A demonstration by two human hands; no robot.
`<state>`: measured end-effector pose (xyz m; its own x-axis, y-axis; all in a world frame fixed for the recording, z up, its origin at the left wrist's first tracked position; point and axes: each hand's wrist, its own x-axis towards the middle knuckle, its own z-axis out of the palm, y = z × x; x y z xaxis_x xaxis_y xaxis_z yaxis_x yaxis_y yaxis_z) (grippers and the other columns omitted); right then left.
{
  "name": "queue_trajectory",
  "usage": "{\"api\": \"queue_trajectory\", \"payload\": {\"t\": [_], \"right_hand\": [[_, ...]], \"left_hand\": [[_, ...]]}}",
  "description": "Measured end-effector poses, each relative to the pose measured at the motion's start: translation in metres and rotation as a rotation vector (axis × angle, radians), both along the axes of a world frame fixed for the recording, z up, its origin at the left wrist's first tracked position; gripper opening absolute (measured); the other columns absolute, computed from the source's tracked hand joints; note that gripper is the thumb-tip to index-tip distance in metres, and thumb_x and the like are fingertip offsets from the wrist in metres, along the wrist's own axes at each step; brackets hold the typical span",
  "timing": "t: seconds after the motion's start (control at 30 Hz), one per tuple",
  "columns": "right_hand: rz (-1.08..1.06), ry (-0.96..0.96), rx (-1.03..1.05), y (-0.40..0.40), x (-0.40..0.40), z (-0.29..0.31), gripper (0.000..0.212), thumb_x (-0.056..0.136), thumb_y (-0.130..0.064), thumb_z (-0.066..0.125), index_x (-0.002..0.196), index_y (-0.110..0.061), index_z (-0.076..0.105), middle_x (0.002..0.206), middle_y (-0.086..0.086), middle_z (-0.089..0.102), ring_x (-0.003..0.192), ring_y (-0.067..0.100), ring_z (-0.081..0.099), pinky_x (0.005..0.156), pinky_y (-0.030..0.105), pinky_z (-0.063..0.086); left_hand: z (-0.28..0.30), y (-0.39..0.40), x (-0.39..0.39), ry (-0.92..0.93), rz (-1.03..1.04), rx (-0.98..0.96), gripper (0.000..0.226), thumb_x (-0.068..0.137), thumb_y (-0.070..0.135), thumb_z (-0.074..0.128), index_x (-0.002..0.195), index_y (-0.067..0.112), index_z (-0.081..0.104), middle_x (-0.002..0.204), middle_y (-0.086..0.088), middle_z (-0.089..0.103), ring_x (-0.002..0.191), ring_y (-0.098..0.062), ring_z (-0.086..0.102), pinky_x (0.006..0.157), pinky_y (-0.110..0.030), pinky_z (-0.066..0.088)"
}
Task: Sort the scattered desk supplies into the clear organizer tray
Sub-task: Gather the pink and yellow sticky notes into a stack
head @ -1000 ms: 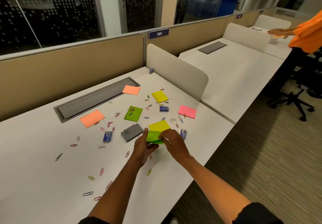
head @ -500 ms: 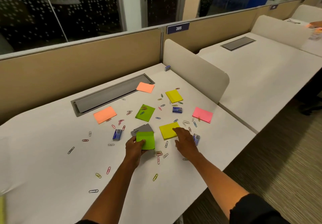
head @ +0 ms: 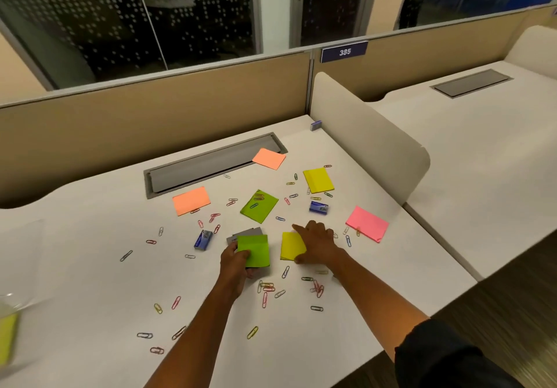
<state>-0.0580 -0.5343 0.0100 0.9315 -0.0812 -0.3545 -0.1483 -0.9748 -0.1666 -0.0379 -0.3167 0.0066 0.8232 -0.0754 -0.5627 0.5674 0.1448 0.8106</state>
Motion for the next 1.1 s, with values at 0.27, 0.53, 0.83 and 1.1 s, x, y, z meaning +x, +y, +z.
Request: {"api": "queue_trajectory", "payload": {"t": [0.27, 0.53, 0.83, 1.1], "right_hand": [[-0.220, -0.099, 0.529, -0.026, 0.004, -0.005, 0.031, 0.086, -0.025, 0.068, 0.116, -0.017, 0.063, 0.115, 0.008, 0.061, 0.108, 0.021, 0.057, 0.086, 0.027, 0.042], [-0.576, -0.296, 1.055, -0.035, 0.009, 0.013, 0.019, 0.092, -0.018, 0.060, 0.110, -0.013, 0.066, 0.105, 0.006, 0.065, 0.101, 0.021, 0.059, 0.089, 0.040, 0.050], [-0.549, -0.229, 1.086, -0.008, 0.004, 0.014, 0.017, 0.087, -0.022, 0.067, 0.102, -0.015, 0.068, 0.091, 0.008, 0.071, 0.073, 0.015, 0.064, 0.059, 0.022, 0.049], [-0.498, -0.421, 0.753, -0.060, -0.009, 0.010, 0.013, 0.089, -0.024, 0.062, 0.092, -0.014, 0.071, 0.094, 0.003, 0.072, 0.085, 0.015, 0.065, 0.083, 0.032, 0.052]], "left_hand": [[0.006, -0.021, -0.007, 0.017, 0.052, -0.043, 0.036, 0.095, -0.002, 0.044, 0.129, 0.010, 0.047, 0.117, -0.016, 0.054, 0.095, -0.029, 0.057, 0.065, -0.041, 0.053], [0.009, -0.042, -0.009, 0.023, 0.098, -0.039, 0.032, 0.096, -0.002, 0.038, 0.125, 0.008, 0.047, 0.118, -0.019, 0.053, 0.090, -0.029, 0.057, 0.065, -0.042, 0.052], [0.030, -0.078, -0.004, 0.076, 0.058, -0.247, 0.026, 0.099, 0.031, 0.045, 0.119, 0.016, 0.049, 0.108, -0.015, 0.060, 0.095, -0.033, 0.060, 0.075, -0.047, 0.053], [0.009, -0.100, -0.002, -0.008, -0.084, -0.078, 0.039, 0.092, 0.004, 0.055, 0.131, 0.006, 0.048, 0.124, -0.020, 0.058, 0.102, -0.034, 0.058, 0.077, -0.041, 0.052]]}}
